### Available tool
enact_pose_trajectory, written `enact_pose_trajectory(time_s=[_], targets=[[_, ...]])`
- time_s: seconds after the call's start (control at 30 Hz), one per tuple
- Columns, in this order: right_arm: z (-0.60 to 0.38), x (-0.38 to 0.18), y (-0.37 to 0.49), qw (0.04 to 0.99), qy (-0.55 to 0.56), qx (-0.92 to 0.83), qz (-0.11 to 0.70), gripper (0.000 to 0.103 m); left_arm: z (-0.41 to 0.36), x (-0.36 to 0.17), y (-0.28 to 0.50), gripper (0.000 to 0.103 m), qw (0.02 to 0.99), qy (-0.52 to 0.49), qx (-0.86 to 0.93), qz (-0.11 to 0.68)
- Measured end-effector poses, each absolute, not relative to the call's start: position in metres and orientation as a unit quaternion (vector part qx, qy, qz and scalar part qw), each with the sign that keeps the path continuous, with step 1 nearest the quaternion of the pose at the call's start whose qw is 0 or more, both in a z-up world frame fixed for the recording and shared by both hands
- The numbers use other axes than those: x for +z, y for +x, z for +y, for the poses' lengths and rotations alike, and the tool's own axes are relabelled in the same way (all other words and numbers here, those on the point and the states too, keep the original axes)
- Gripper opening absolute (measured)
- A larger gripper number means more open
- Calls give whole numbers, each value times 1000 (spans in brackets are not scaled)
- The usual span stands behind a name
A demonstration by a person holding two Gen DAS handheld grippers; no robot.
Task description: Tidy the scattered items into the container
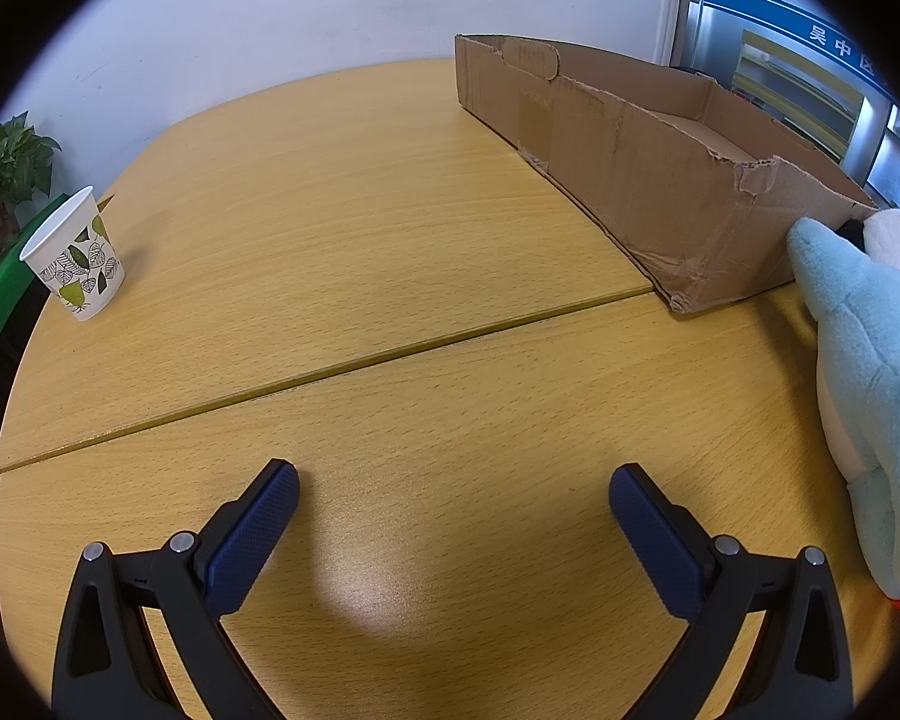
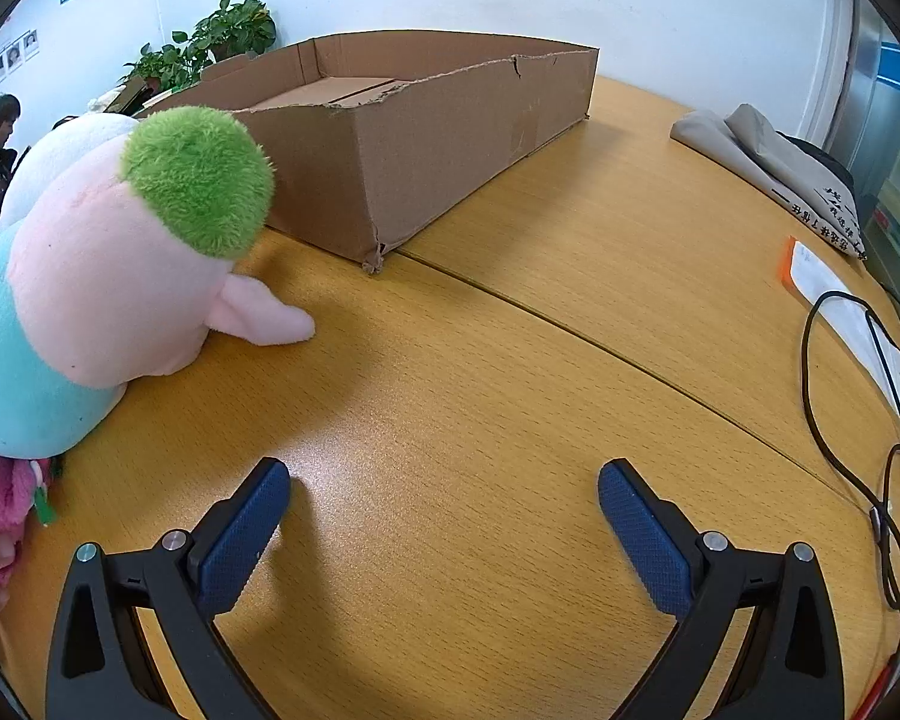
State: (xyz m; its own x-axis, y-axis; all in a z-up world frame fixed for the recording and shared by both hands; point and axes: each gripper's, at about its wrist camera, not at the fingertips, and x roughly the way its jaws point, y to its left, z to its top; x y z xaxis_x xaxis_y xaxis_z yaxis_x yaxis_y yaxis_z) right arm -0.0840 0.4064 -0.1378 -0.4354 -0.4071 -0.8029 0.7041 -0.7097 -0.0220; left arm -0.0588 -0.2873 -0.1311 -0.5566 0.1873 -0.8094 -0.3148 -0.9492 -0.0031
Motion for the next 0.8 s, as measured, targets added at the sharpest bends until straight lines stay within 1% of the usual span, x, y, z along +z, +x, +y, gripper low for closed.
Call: enact_pose_trajectory(time_s=[0.7, 0.8], targets=[[407, -138, -84, 337, 411, -827, 181, 103, -287, -131, -59, 103, 144, -449, 879, 71], [407, -138, -84, 338, 411, -827, 181, 103, -287, -131, -62, 103, 155, -448, 877, 77]])
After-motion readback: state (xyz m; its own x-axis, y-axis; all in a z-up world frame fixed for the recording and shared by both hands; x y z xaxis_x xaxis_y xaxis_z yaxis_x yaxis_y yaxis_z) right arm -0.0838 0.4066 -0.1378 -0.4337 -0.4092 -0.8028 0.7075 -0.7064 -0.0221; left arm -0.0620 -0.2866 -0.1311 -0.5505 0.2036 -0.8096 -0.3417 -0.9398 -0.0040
